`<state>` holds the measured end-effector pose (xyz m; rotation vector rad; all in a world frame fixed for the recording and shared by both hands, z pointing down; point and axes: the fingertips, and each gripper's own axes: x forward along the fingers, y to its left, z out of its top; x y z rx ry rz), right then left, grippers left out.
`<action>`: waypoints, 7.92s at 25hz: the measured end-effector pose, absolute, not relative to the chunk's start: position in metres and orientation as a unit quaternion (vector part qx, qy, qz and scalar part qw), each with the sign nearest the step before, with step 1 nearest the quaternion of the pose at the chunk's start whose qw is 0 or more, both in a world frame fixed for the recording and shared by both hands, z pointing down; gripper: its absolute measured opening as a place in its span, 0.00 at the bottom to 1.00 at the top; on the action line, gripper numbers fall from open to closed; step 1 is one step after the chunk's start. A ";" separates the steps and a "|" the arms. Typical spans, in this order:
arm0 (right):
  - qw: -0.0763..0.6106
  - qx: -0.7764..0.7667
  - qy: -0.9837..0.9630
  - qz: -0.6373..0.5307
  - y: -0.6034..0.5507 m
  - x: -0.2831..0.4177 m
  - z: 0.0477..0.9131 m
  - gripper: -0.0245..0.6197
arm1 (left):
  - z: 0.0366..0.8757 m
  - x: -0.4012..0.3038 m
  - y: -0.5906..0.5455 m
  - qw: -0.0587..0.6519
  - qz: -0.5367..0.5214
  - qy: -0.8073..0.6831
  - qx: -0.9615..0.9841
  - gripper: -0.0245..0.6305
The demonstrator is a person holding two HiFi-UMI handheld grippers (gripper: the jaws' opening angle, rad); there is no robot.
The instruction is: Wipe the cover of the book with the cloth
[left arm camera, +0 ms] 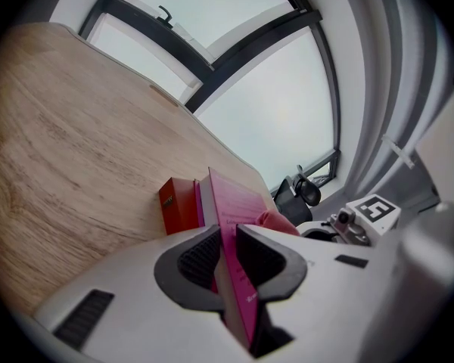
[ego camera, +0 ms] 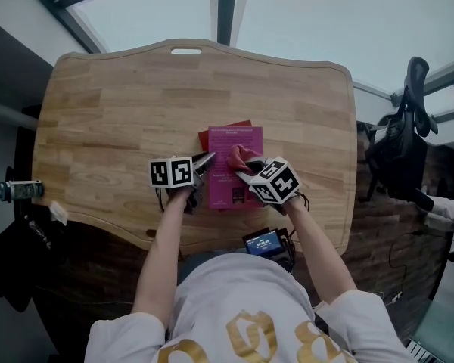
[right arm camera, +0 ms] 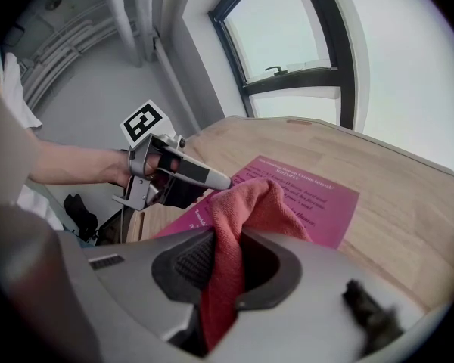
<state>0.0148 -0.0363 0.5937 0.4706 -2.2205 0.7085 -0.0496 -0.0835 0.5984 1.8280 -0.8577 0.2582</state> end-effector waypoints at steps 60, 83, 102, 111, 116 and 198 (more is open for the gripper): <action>0.346 0.236 -0.856 0.302 -0.094 0.015 0.593 0.15 | 0.598 -0.052 -0.084 0.517 0.095 -0.387 0.757 0.15; 0.335 0.262 -0.848 0.316 -0.026 0.021 0.592 0.15 | 0.597 -0.052 -0.081 0.501 0.099 -0.401 0.760 0.15; 0.342 0.253 -0.847 0.318 0.003 0.009 0.591 0.15 | 0.597 -0.051 -0.076 0.495 0.103 -0.387 0.771 0.15; 0.364 0.222 -0.848 0.314 0.018 0.000 0.590 0.15 | 0.597 -0.051 -0.075 0.496 0.098 -0.383 0.773 0.15; 0.377 0.206 -0.847 0.313 0.024 -0.007 0.591 0.15 | 0.597 -0.051 -0.075 0.498 0.097 -0.377 0.775 0.15; 0.362 0.280 -0.826 0.328 -0.098 -0.020 0.593 0.15 | 0.601 -0.048 -0.072 0.525 0.083 -0.350 0.772 0.15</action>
